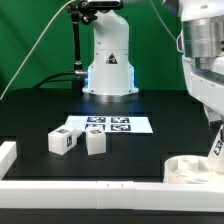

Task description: Assemble stool

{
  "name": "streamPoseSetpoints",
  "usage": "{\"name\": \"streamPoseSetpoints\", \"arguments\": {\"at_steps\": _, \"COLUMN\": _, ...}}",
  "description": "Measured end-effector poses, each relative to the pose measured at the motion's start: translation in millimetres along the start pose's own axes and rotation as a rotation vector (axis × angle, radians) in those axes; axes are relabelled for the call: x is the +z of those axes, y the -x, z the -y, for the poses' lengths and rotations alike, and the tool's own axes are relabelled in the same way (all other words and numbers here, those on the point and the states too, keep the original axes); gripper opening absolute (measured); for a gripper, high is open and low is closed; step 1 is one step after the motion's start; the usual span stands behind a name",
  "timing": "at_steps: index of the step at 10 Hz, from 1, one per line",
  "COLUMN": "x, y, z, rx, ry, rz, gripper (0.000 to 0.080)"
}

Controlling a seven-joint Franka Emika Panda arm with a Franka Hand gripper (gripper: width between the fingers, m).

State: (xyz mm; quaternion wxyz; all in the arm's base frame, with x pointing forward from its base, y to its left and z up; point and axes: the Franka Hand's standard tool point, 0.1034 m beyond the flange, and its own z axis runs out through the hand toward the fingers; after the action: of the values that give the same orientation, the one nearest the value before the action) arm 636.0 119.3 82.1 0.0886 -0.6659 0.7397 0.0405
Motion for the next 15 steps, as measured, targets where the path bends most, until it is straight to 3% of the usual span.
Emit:
{"name": "streamPoseSetpoints", "arguments": {"at_steps": 2, "x": 0.1, "y": 0.0, "z": -0.6, "rx": 0.155, "ry": -0.020, "rz": 0.012, "gripper": 0.0335}}
{"name": "streamPoseSetpoints", "arguments": {"at_steps": 4, "x": 0.6, "y": -0.4, "z": -4.0, "rx": 0.402, "ry": -0.061, "rz": 0.036, "gripper": 0.0335}}
{"name": "streamPoseSetpoints", "arguments": {"at_steps": 7, "x": 1.4, "y": 4.2, "z": -5.9, "rx": 0.521, "ry": -0.092, "rz": 0.084, "gripper": 0.0336}}
{"name": "streamPoseSetpoints", "arguments": {"at_steps": 9, "x": 0.5, "y": 2.9, "z": -5.3, "rx": 0.598, "ry": -0.089, "rz": 0.117, "gripper": 0.0336}}
{"name": "streamPoseSetpoints", "arguments": {"at_steps": 10, "x": 1.4, "y": 3.6, "z": -5.9, "rx": 0.581, "ry": -0.089, "rz": 0.116, "gripper": 0.0425}}
{"name": "streamPoseSetpoints", "arguments": {"at_steps": 11, "x": 1.9, "y": 4.1, "z": -6.2, "rx": 0.568, "ry": -0.089, "rz": 0.115, "gripper": 0.0425}}
{"name": "streamPoseSetpoints", "arguments": {"at_steps": 12, "x": 1.5, "y": 4.2, "z": -6.5, "rx": 0.529, "ry": -0.083, "rz": 0.112, "gripper": 0.0556}}
{"name": "streamPoseSetpoints", "arguments": {"at_steps": 13, "x": -2.4, "y": 5.9, "z": -5.1, "rx": 0.446, "ry": -0.047, "rz": 0.116, "gripper": 0.0635}}
{"name": "streamPoseSetpoints", "arguments": {"at_steps": 15, "x": -10.2, "y": 10.6, "z": -0.5, "rx": 0.383, "ry": -0.049, "rz": 0.123, "gripper": 0.0646}}
